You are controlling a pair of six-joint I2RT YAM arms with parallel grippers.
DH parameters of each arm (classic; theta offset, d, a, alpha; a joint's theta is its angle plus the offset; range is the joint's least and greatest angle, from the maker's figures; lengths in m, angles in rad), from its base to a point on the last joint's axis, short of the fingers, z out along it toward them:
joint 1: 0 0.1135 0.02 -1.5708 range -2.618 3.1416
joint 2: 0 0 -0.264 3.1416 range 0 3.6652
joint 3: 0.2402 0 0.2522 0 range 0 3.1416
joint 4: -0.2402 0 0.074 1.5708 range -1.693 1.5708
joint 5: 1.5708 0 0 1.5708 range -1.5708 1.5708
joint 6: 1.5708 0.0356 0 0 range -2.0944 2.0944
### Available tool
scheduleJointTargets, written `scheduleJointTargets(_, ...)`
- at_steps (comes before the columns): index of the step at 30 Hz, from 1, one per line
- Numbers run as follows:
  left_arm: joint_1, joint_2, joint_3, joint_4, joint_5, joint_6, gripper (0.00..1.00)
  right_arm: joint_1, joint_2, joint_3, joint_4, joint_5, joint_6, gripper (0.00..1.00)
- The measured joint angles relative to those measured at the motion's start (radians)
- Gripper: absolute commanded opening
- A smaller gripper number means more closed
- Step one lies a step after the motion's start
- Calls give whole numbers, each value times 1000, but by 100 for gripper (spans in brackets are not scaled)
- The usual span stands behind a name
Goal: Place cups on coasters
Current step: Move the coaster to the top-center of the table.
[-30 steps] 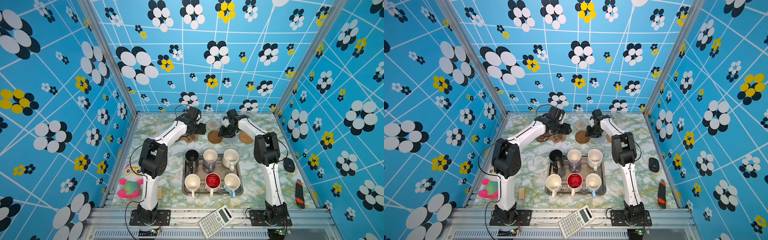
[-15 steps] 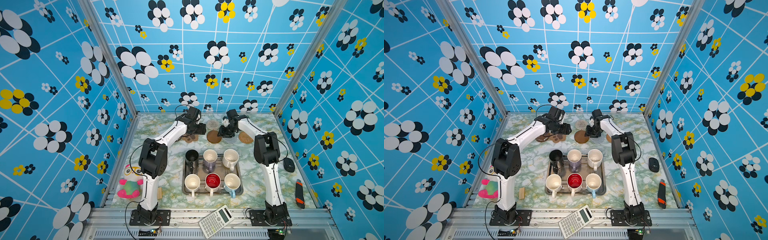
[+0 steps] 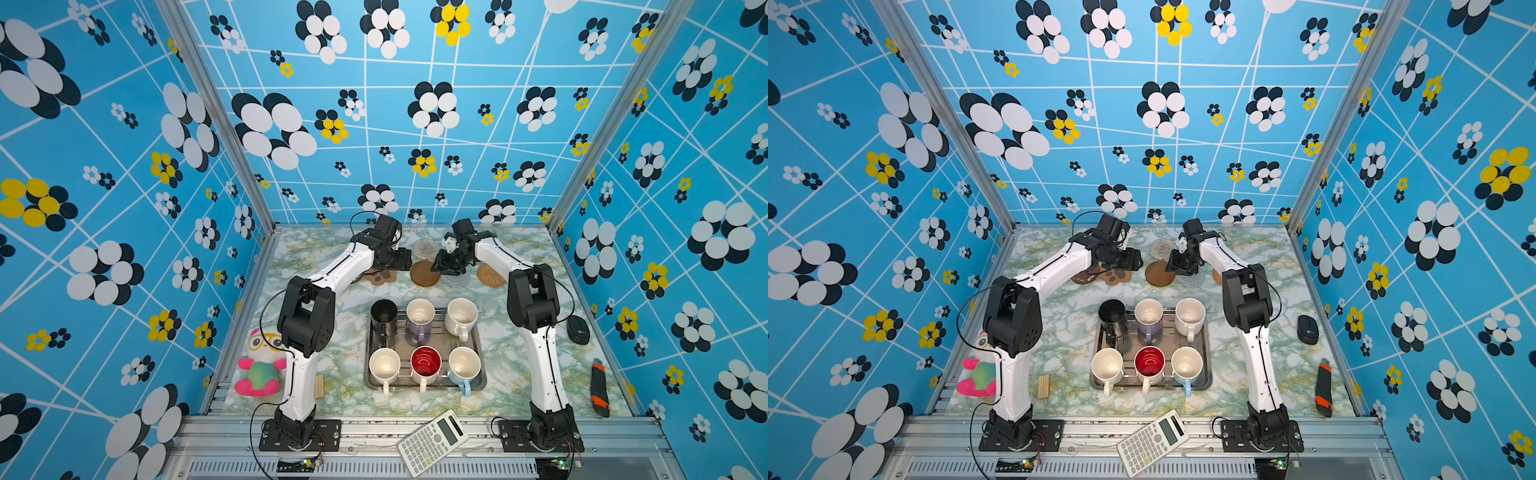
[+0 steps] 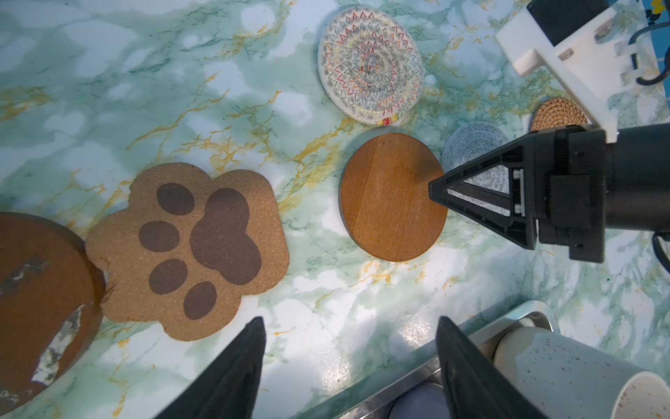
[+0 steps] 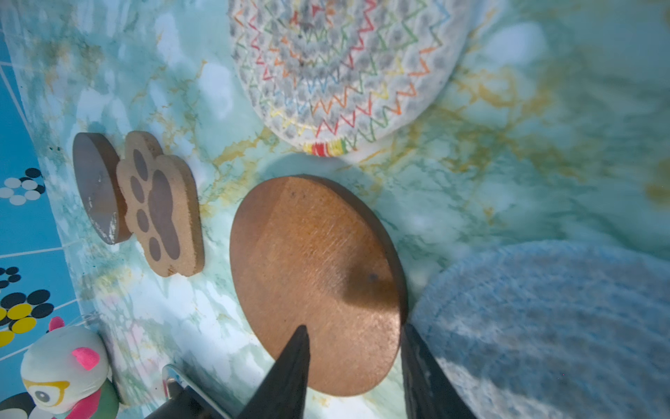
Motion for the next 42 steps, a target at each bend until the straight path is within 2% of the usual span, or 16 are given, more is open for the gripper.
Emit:
scheduleJointTargets(28, 1, 0, -60, 33, 0, -1, 75, 69, 112, 133, 47, -69, 97, 41)
scheduleJointTargets(42, 1, -7, -66, 43, 2, -4, 75, 76, 121, 180, 26, -43, 93, 41)
